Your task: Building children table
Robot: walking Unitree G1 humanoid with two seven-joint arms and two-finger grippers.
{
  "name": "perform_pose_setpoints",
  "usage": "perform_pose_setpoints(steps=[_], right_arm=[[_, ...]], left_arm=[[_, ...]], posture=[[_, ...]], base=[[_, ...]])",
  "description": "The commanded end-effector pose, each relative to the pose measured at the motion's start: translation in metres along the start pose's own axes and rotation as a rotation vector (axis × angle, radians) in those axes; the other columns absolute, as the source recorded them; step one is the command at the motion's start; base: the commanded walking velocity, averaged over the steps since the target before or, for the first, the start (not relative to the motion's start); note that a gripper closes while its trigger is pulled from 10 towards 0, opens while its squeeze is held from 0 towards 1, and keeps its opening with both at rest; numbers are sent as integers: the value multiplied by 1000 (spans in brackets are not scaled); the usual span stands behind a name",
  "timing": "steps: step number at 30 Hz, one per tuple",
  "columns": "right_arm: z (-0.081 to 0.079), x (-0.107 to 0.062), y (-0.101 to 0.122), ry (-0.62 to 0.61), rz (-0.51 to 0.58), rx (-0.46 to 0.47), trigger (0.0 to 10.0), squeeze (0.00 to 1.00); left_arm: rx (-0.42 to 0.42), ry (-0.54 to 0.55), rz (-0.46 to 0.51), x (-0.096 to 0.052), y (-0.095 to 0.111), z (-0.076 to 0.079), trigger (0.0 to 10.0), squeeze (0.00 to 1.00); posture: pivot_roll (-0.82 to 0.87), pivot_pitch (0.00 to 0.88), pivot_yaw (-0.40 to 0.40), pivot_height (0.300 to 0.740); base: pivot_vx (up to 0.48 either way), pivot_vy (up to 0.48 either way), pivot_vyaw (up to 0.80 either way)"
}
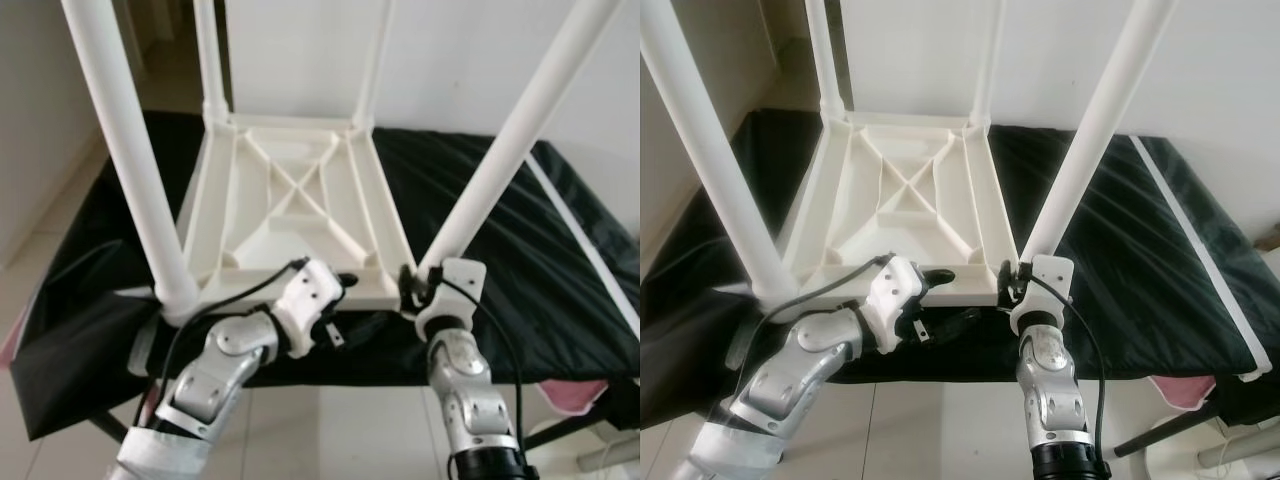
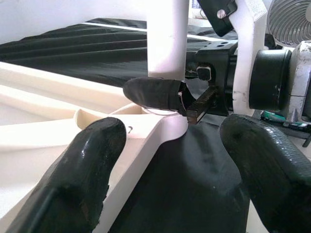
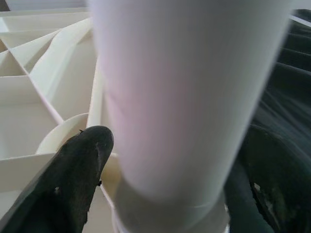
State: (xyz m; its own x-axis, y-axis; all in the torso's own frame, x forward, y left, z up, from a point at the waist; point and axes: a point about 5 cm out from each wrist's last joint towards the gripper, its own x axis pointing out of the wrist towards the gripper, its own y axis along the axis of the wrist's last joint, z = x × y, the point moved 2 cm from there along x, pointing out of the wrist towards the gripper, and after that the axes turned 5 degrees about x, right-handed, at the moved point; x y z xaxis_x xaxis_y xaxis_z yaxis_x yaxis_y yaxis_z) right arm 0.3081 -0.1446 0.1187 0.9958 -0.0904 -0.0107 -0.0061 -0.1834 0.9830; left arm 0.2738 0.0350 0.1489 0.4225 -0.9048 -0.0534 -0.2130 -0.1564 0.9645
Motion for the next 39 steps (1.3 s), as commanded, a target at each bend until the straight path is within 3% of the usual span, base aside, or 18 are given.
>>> perform_pose_setpoints(steps=[1, 6, 7, 8, 10, 19, 26, 34, 35, 37, 39], right_arm=[[-3, 0, 0, 35, 1, 3, 10000, 1000], [1, 1, 3, 86, -9, 0, 10000, 1000], [0, 2, 4, 124, -16, 1, 10000, 467], [-1, 2, 6, 169, -20, -6, 10000, 0], [-1, 2, 6, 169, -20, -6, 10000, 0], [13, 16, 19, 405, -24, -123, 10000, 0], [17, 19, 19, 480, -53, -170, 10000, 0], [8, 25, 9, 622, -118, -272, 10000, 0], [6, 25, 8, 648, -128, -282, 7961, 0], [8, 25, 5, 664, -140, -285, 0, 0], [10, 25, 4, 670, -145, -284, 0, 0]], left_arm=[[-13, 13, -4, -3, -2, 0, 10000, 0], [-15, 15, -8, -1, -3, 2, 10000, 0], [-14, 15, -13, -3, -4, 1, 10000, 0], [-13, 16, -17, -4, -4, 1, 10000, 0], [-13, 16, -17, -4, -4, 1, 10000, 0], [-6, 24, -42, -8, -7, 0, 10000, 0], [-6, 32, -44, -10, -7, 0, 10000, 0], [-10, 46, -51, -15, -6, 1, 10000, 0], [-10, 49, -53, -17, -6, 2, 10000, 0], [-14, 55, -59, -19, -6, 4, 10000, 0], [-17, 57, -62, -20, -7, 5, 10000, 0]], posture=[[23, 39, -90, 740], [27, 41, -93, 740], [28, 42, -93, 740], [29, 43, -93, 740], [29, 43, -93, 740], [56, 44, -102, 740], [67, 47, -108, 740], [98, 70, -114, 740], [105, 77, -115, 740], [116, 86, -112, 740], [119, 85, -109, 740]], base=[[0, 0, 0], [0, 0, 0], [0, 0, 0], [0, 0, 0], [0, 0, 0], [0, 0, 0], [0, 0, 0], [0, 0, 0], [0, 0, 0], [0, 0, 0], [0, 0, 0]])
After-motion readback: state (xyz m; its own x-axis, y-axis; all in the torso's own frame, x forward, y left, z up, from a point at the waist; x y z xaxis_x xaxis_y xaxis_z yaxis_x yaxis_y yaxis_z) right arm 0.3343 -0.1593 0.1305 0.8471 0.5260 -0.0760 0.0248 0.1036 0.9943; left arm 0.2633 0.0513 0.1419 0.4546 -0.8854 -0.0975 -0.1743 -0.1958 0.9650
